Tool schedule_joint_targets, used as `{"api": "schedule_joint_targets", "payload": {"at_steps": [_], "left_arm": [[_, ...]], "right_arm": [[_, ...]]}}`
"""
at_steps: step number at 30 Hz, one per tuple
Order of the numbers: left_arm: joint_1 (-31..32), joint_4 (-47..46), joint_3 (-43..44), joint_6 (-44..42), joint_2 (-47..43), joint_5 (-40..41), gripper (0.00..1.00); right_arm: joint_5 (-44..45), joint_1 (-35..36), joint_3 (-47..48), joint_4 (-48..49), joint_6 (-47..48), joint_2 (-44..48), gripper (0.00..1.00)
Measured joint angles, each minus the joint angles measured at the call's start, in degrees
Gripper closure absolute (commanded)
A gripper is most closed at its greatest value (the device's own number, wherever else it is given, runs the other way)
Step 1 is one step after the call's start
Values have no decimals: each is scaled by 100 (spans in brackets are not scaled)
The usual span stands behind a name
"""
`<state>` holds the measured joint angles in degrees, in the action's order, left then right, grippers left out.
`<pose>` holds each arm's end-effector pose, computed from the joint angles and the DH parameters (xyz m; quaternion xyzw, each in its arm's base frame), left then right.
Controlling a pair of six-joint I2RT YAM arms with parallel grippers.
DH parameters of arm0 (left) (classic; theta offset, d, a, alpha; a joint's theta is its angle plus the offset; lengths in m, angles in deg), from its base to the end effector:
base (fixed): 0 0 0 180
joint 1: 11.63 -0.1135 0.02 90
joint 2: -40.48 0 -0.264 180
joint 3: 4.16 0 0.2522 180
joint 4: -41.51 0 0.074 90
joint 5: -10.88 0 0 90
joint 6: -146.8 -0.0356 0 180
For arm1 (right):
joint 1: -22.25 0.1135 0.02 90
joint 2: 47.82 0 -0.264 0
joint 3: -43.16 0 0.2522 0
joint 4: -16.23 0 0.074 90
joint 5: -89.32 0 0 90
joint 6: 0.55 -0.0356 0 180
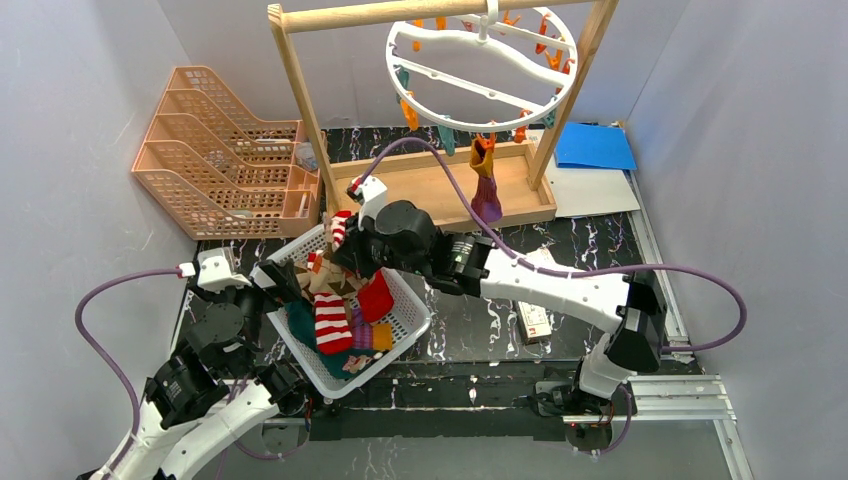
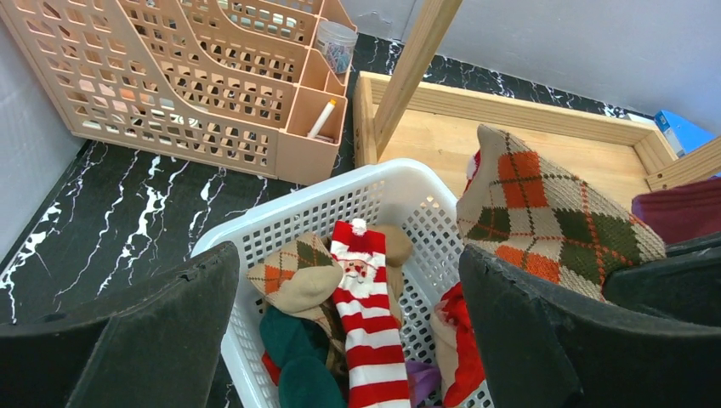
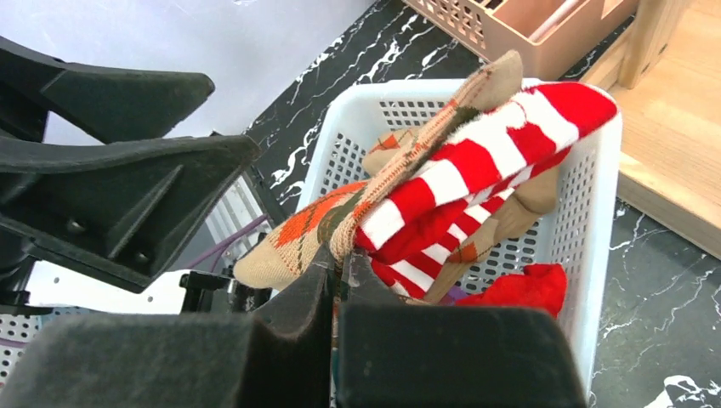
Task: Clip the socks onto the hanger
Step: Adjust the sock in the bin.
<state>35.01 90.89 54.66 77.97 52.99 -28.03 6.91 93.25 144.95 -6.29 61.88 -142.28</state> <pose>0.0426 -0.0048 0.3479 -0.1450 0.7041 -0.0865 0.6897 0.1334 0.3730 0.3802 -0.2559 0.7512 0.4251 0.4352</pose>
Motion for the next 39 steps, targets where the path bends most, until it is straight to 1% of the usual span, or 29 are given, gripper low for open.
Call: {"api": "schedule_joint_targets", "payload": {"at_steps": [1,3,4,5,6,8,11,16,20,24,28,29,31,32,33,35,39], "left_arm": [[0,0,0,-13,7,11,2],[0,0,0,-15,15,17,2],[0,0,0,-15,22,20,2],[0,0,0,-15,31,17,2],[0,0,0,-15,42,20,2],[0,0,0,-15,66,20,2],[0,4,7,-22,114,20,2],[0,2,249,-118,212,74,2],[0,-2,483,-214,223,188,2],[0,2,688,-286,192,358,2],[0,7,807,-332,92,481,2],[0,4,833,-345,74,511,2],[0,4,868,-385,55,555,2],[0,4,872,-396,50,568,2],[0,11,872,-404,48,575,2],[0,50,872,-407,42,577,2],[0,90,872,-369,-7,573,2]], "right_arm": [[28,-2,-48,76,20,46,89],[87,-2,-280,214,11,85,62],[101,-4,-444,227,-15,72,53],[114,-7,-560,208,-76,44,47],[116,-7,-702,175,-83,0,44],[125,-4,-925,111,-109,-94,42],[107,-4,-1185,79,-103,-160,41],[-57,-2,-1082,332,87,-216,40],[-378,0,-238,509,238,-841,39],[-835,0,837,579,293,-1790,39],[-1178,0,1349,474,291,-2468,36],[-1235,0,1453,391,291,-2632,34],[-1246,4,1598,179,293,-2879,25],[-1220,7,1602,74,282,-2922,20],[-1141,15,1580,-85,291,-2938,11],[-920,39,1351,-188,295,-2835,2],[-433,90,409,-439,337,-2081,1]]}}
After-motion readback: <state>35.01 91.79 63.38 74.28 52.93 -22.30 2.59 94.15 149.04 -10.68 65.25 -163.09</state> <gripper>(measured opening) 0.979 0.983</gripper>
